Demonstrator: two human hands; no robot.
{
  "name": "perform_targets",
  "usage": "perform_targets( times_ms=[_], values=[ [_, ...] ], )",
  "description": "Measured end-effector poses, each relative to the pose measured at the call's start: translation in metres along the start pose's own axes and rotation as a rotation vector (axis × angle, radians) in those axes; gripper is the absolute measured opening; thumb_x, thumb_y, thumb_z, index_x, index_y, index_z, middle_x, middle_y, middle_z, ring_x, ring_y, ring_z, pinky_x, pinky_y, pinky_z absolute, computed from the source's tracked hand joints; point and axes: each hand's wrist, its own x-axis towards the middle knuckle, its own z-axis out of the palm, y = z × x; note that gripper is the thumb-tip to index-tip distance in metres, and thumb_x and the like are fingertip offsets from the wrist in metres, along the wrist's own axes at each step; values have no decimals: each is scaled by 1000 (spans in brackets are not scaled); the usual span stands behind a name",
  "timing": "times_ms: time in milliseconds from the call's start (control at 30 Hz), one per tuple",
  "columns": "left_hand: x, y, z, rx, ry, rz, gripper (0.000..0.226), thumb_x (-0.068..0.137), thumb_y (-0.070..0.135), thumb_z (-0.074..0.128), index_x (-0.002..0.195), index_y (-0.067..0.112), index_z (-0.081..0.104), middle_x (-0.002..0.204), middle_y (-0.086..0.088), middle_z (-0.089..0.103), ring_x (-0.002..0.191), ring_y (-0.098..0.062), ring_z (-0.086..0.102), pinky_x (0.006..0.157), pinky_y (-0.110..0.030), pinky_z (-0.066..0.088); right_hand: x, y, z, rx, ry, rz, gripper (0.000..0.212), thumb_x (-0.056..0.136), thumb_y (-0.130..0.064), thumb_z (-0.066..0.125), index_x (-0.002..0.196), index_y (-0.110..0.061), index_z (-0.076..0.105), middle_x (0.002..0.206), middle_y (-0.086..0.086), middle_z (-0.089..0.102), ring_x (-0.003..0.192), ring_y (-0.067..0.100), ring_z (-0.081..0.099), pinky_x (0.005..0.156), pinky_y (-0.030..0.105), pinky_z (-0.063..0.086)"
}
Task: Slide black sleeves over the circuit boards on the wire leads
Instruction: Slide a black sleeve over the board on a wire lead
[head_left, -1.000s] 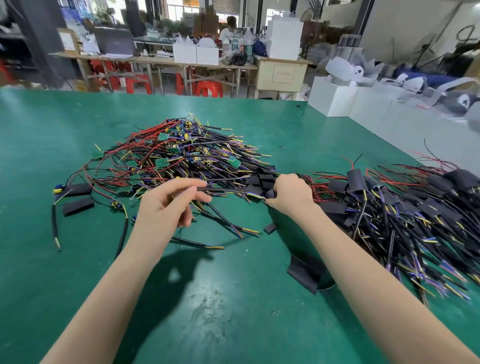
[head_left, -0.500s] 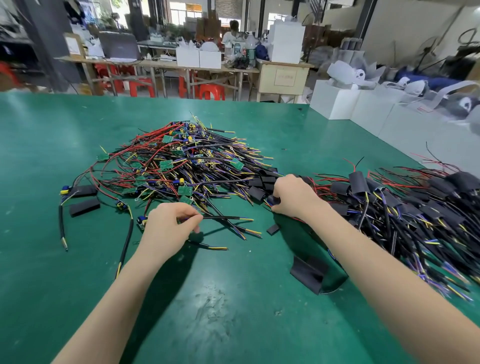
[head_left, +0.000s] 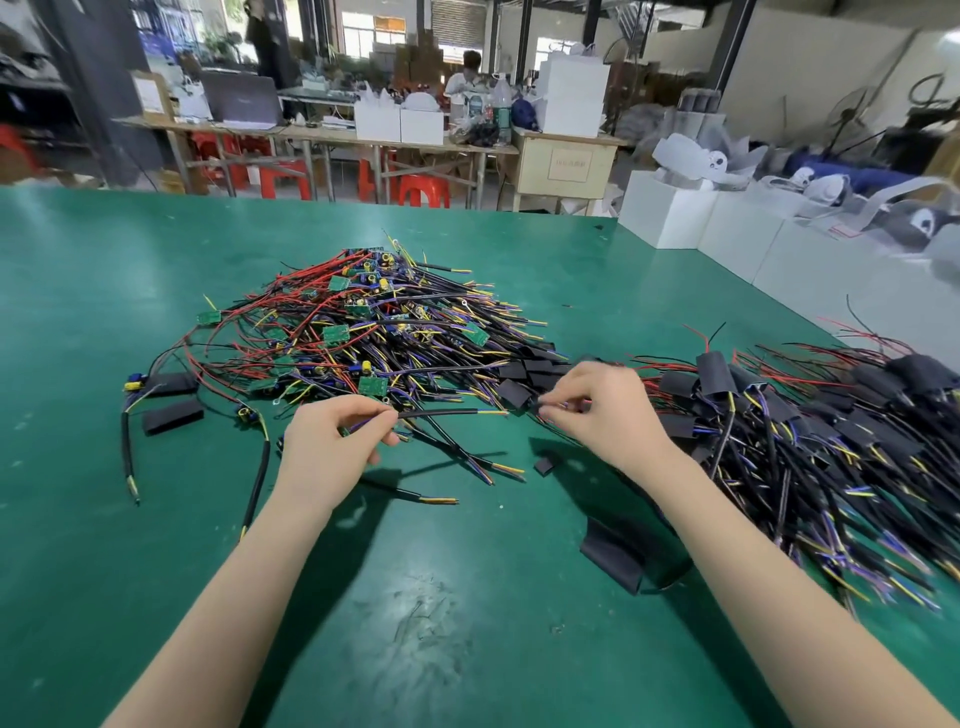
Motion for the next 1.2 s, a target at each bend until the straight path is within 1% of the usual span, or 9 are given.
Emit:
perform_targets(
  times_ms=[100, 167, 367, 533, 700, 800, 900, 1000, 1200],
  values=[
    [0, -1, -2, -7, 15, -1, 14, 89, 13, 68, 78, 20, 72, 64, 4, 71, 43, -7, 50, 47, -10, 41, -15, -2, 7, -123, -248, -29, 12, 79, -22, 73, 89, -18, 79, 95, -1, 73, 87, 19, 66, 81, 30, 50],
    [-1, -1, -1, -6, 13, 5, 14, 88, 13, 68, 77, 21, 72, 64, 4, 71, 42, -6, 50, 47, -11, 42, -20, -1, 10, -95, -296, 7, 16, 80, -18, 71, 93, -17, 78, 96, 0, 74, 90, 18, 67, 83, 30, 51],
    [-2, -2, 1, 0, 8, -20, 15, 89, 14, 68, 77, 22, 72, 64, 3, 71, 43, -5, 51, 54, -19, 45, -19, 1, 6, -83, -268, -29, 19, 78, -24, 75, 95, -19, 70, 88, -1, 70, 78, 17, 64, 77, 31, 50],
    [-2, 1, 2, -62, 2, -27, 14, 88, 10, 67, 78, 18, 72, 62, 1, 70, 43, -5, 49, 48, -12, 42, -25, 13, 4, 36, -125, -32, 28, 74, -14, 78, 101, -11, 72, 90, 4, 66, 73, 18, 63, 77, 31, 50],
    [-3, 3, 4, -171, -33, -32, 14, 89, 6, 66, 78, 13, 72, 62, 0, 70, 44, -6, 48, 46, -12, 40, -30, 12, 3, 119, -26, -82, 25, 74, -7, 76, 98, -12, 74, 89, 1, 63, 67, 15, 60, 65, 7, 40],
    [-5, 5, 6, -170, -57, -16, 13, 89, 6, 66, 79, 13, 73, 63, -1, 70, 45, -6, 48, 47, -12, 40, -30, 8, 4, 137, -17, -126, 26, 74, -5, 74, 99, -12, 73, 91, 0, 63, 69, 10, 57, 67, 3, 37],
    [-5, 6, 6, -168, -70, -4, 12, 89, 7, 67, 81, 13, 73, 64, -2, 71, 45, -7, 49, 47, -12, 41, -31, 5, 6, 120, -31, -166, 26, 77, -8, 73, 104, -13, 72, 94, -3, 62, 72, 4, 53, 65, 8, 42],
    [-6, 5, 8, -166, -93, -5, 12, 88, 7, 67, 82, 13, 74, 65, -2, 70, 46, -7, 49, 48, -12, 41, -32, 4, 7, 105, -44, -186, 28, 80, -11, 72, 107, -12, 71, 98, -2, 60, 75, 9, 57, 63, 22, 54],
    [-6, 1, 10, -140, -99, -2, 13, 88, 7, 67, 81, 16, 73, 65, -2, 71, 46, -7, 49, 47, -12, 40, -33, 3, 4, 21, -53, -204, 32, 81, -17, 71, 112, -17, 69, 107, -4, 63, 87, 17, 64, 78, 36, 53]
  ],
)
